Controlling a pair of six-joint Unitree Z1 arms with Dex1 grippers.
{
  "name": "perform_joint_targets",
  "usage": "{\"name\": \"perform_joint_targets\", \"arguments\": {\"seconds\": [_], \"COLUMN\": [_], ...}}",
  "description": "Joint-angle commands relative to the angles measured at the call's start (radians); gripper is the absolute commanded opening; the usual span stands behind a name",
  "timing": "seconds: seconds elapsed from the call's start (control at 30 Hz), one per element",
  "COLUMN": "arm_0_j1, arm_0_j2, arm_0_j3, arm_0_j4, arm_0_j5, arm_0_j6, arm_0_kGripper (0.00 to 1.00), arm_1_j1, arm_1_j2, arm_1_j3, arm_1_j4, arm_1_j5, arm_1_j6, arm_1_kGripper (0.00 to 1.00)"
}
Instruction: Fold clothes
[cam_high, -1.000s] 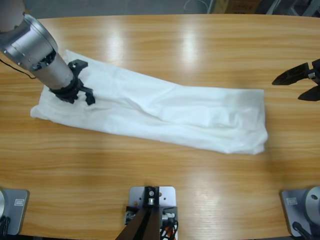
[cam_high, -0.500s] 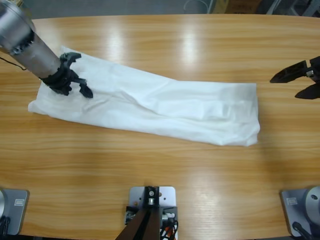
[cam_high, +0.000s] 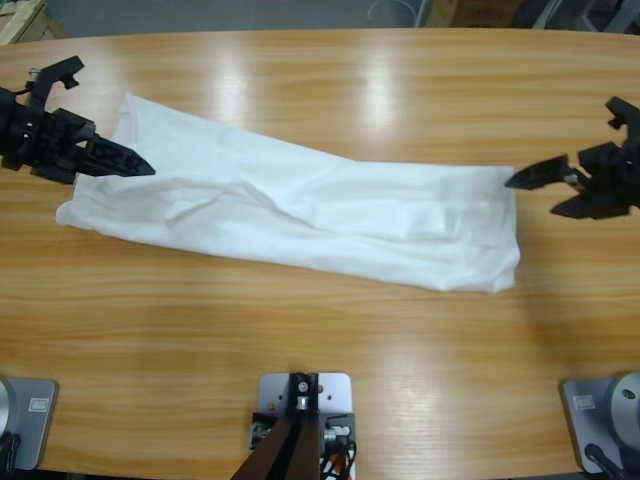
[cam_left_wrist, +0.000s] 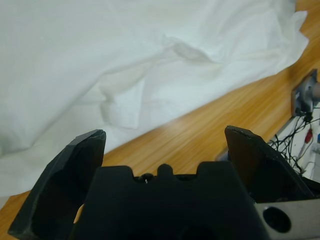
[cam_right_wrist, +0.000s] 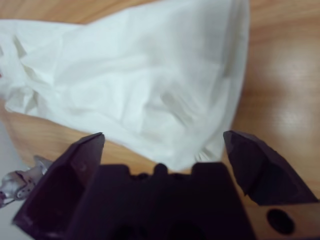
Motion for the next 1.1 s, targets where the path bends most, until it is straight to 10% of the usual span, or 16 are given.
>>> {"name": "perform_joint_targets", "arguments": {"seconds": [0.03, 1.1], "arm_0_j1": [0.015, 0.016], "arm_0_j2": [-0.042, -0.027], "arm_0_j3": [0.035, 0.078], "arm_0_j4": [-0.012, -0.012], "arm_0_j5": [-0.015, -0.014], "arm_0_j6": [0.007, 0.006], "arm_0_kGripper": [0.930, 0.928], "arm_1_j1": [0.057, 0.050], "arm_1_j2": [0.215, 0.242], "arm_1_j3": [0.087, 0.199], "arm_1_j4": [-0.214, -0.324], "arm_1_j5": [0.015, -0.124], "arm_1_j6": [0.110, 0.194], "arm_1_kGripper": [0.959, 0.954]}}
